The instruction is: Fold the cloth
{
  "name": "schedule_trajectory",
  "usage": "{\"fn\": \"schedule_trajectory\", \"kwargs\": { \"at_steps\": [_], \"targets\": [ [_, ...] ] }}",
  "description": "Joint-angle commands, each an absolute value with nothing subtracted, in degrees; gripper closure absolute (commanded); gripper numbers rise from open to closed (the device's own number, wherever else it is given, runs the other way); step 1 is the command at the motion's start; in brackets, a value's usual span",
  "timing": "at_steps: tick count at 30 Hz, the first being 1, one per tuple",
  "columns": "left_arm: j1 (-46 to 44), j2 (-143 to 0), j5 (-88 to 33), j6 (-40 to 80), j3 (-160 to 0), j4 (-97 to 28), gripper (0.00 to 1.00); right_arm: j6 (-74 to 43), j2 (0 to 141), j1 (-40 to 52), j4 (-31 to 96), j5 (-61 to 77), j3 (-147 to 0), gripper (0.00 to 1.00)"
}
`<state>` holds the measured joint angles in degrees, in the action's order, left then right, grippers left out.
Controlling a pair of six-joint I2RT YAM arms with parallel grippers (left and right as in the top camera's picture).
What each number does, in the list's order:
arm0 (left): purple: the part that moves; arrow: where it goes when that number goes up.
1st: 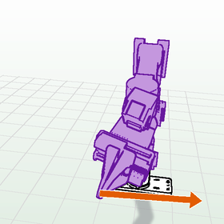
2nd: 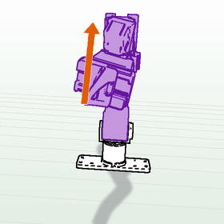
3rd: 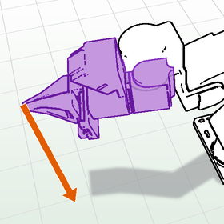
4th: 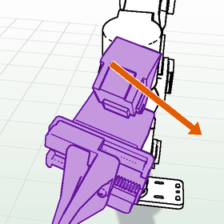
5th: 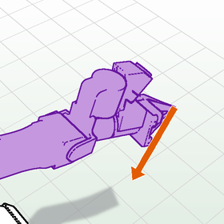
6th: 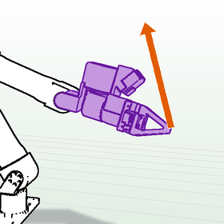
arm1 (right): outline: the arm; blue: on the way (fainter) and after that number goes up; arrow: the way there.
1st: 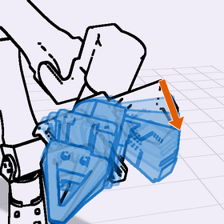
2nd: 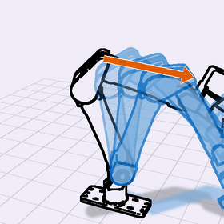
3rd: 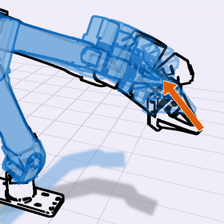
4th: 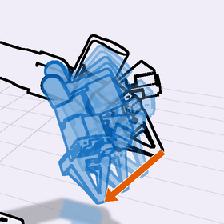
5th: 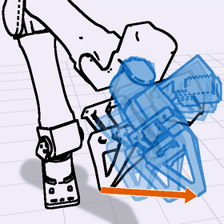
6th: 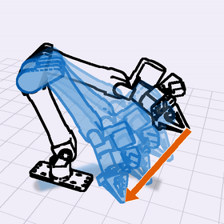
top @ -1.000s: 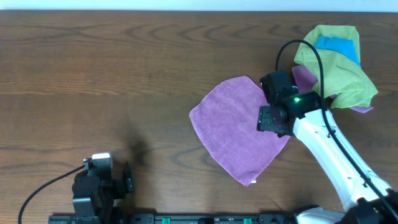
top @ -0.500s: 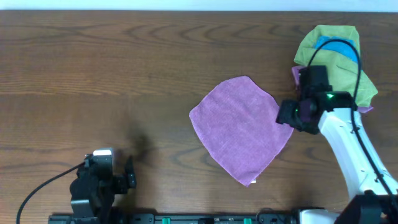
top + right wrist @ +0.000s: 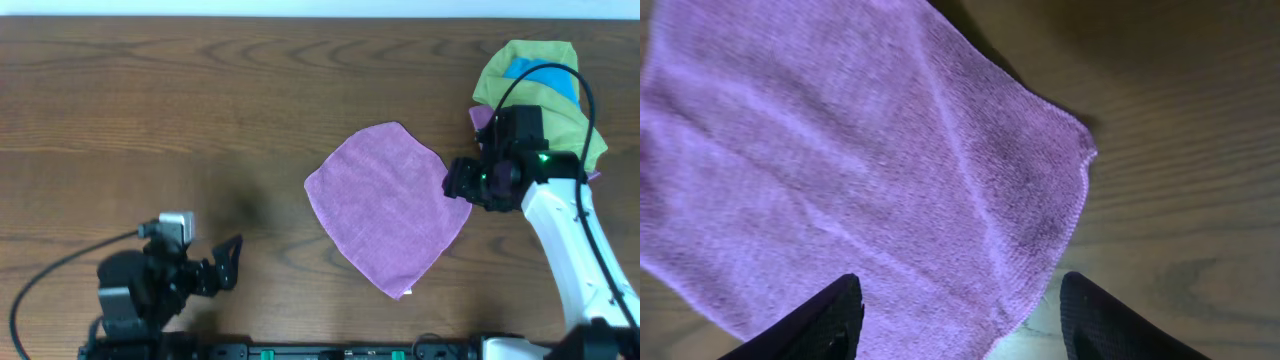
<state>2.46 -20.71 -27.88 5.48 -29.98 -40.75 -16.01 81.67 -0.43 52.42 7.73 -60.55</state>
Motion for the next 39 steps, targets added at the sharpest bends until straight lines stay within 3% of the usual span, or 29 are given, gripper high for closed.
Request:
{"fn": "schedule_trajectory", "kwargs": {
  "at_steps": [1,6,9,12,20,39],
  "targets": [
    [2.1,-29.8,-36.0,9.5,-36.6,-40.7,0.05,-15.1,78.4,-0.8,52.0,9.7,-60.5,0.37],
    [1.8,-42.0,-49.4,10.6,-40.9,-35.7,0.05,-15.1,76.2,-0.8,52.3,10.0,-60.5,0.36],
    [1.8,-46.7,-54.7,19.4,-40.9,-29.8,0.05,-15.1,76.0,-0.8,52.4,11.4,-60.5,0.36],
    [1.8,-51.0,-53.6,28.9,-40.9,-24.2,0.05,-15.1,76.0,-0.8,53.0,12.4,-60.5,0.36],
    [-0.7,-65.7,-50.1,33.8,-40.9,-18.4,0.05,-15.1,76.0,-0.8,53.2,12.5,-60.5,0.36],
    [-12.4,-95.9,-46.0,51.1,-40.9,9.7,0.05,-15.2,76.0,-0.8,54.0,14.0,-60.5,0.36]
  ]
}}
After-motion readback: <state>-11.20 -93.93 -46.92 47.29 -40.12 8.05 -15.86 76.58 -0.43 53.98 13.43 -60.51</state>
